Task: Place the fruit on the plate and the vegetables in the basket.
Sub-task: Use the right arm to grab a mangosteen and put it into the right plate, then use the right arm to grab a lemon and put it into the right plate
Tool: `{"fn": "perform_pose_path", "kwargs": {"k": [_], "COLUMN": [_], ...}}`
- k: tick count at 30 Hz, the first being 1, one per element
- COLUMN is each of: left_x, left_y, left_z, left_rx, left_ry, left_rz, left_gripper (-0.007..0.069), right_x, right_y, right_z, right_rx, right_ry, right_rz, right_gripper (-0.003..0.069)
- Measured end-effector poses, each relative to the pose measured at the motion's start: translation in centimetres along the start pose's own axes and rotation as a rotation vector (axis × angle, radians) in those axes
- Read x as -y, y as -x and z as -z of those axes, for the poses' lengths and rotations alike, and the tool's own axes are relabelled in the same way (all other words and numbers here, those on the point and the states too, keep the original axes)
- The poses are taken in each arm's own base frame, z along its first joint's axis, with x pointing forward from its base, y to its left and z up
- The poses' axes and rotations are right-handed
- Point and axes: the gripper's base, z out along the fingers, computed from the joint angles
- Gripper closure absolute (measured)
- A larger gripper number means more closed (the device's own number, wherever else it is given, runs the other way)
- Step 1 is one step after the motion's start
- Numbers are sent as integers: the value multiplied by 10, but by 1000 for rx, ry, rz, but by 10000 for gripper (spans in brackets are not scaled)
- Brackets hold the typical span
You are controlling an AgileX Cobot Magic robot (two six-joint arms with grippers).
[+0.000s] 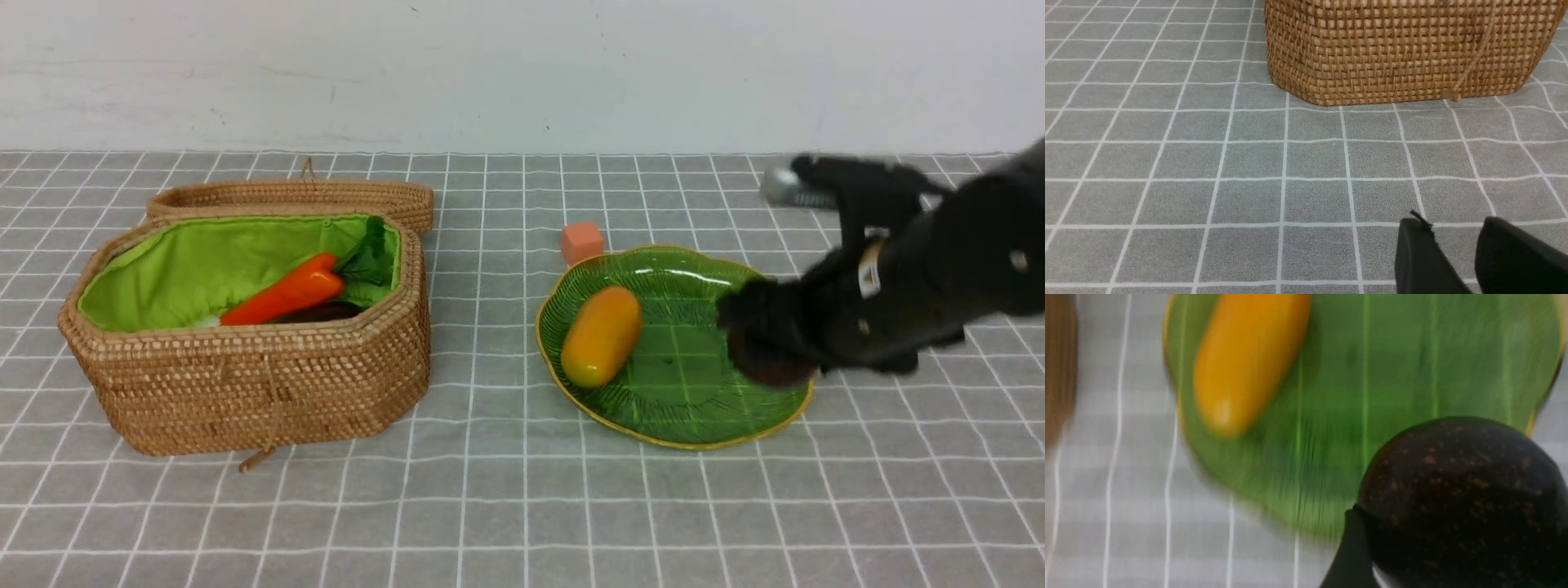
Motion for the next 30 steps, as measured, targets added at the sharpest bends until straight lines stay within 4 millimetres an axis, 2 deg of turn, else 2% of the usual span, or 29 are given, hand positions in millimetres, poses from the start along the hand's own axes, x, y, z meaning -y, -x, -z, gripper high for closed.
{"fn": "perform_pose_path", "kwargs": {"k": [3, 7, 10, 12, 15, 19, 23, 24, 27, 28, 29, 30], "left_x": [0, 0, 0, 0, 0, 0, 0, 0, 0, 0, 0, 0], "left_y": [0, 0, 0, 0, 0, 0, 0, 0, 0, 0, 0, 0], "left_z": [0, 0, 0, 0, 0, 0, 0, 0, 0, 0, 0, 0], "left_rx": [0, 0, 0, 0, 0, 0, 0, 0, 0, 0, 0, 0], "left_ry": [0, 0, 0, 0, 0, 0, 0, 0, 0, 0, 0, 0], "left_rz": [0, 0, 0, 0, 0, 0, 0, 0, 0, 0, 0, 0], "left_gripper": [407, 406, 403, 400, 397, 394, 389, 388, 387, 387, 387, 387], "right_x": [6, 10, 10, 10, 11, 11, 10, 7, -5, -14, -17, -26], "right_y": [16, 18, 18, 16, 16, 17, 18, 17, 9, -1, -2, -15], "right_z": [-24, -66, -87, -94, -94, -88, -68, -49, -18, -3, 2, 16], "right_rx": [11, -49, -84, -102, -114, -124, -153, -172, -205, -235, -234, -256], "right_ry": [-11, -44, -59, -66, -73, -78, -84, -73, -27, 8, 25, 73], "right_rz": [-40, -80, -86, -88, -87, -65, 12, 96, 251, 363, 371, 461], "right_gripper": [111, 111, 109, 67, -4, -13, 18, 40, 67, 76, 78, 82]}}
